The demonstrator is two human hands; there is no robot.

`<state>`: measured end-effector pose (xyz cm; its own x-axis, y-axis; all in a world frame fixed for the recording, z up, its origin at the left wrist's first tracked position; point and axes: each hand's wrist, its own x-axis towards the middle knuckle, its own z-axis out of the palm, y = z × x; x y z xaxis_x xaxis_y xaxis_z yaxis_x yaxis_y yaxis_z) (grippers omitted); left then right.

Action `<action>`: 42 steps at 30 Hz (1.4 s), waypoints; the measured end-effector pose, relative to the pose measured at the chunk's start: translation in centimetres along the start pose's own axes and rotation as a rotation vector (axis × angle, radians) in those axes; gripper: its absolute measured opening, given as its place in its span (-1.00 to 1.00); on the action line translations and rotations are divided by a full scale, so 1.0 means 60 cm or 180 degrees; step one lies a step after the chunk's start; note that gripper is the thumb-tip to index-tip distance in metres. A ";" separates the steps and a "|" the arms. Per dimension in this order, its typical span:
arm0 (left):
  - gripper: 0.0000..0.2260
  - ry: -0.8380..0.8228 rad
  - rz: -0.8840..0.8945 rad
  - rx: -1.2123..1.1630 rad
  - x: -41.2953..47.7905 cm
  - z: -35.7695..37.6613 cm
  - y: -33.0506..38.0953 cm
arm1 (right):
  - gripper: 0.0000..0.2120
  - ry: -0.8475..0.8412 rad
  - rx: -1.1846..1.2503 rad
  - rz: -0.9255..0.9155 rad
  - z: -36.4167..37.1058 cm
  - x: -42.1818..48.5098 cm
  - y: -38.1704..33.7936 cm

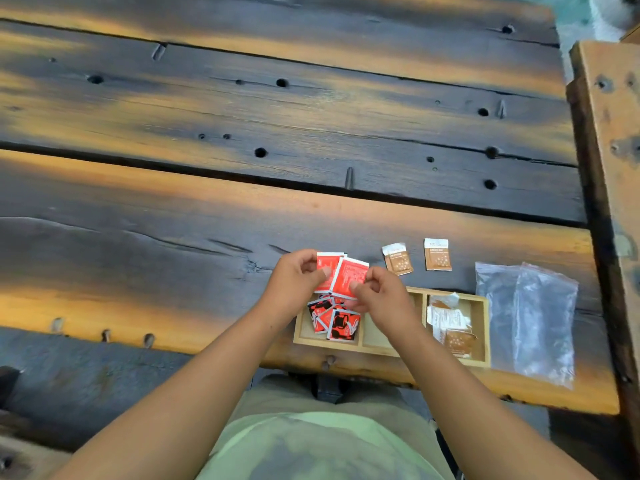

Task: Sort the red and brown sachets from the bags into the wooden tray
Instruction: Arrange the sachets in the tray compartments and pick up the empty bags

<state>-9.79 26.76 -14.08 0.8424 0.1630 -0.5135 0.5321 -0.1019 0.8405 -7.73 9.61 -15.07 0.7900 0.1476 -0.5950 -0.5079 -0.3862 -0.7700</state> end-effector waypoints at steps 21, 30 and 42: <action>-0.82 -0.0203 0.1060 0.2442 -0.051 0.017 -0.108 | -0.93 0.0129 -0.2711 -0.0817 0.028 -0.052 0.067; -0.85 -0.0066 0.1051 0.2525 -0.037 0.011 -0.106 | -0.90 0.0200 -0.2729 -0.0736 0.034 -0.046 0.069; -0.87 -0.0041 0.1137 0.2191 -0.009 0.036 -0.046 | -0.92 0.0502 -0.1915 -0.0499 -0.079 -0.047 0.026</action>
<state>-11.54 24.82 -16.47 0.9715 -0.0054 -0.2371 0.1573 -0.7336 0.6612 -9.13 4.28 -13.54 0.9036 0.1257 -0.4094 -0.1368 -0.8212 -0.5540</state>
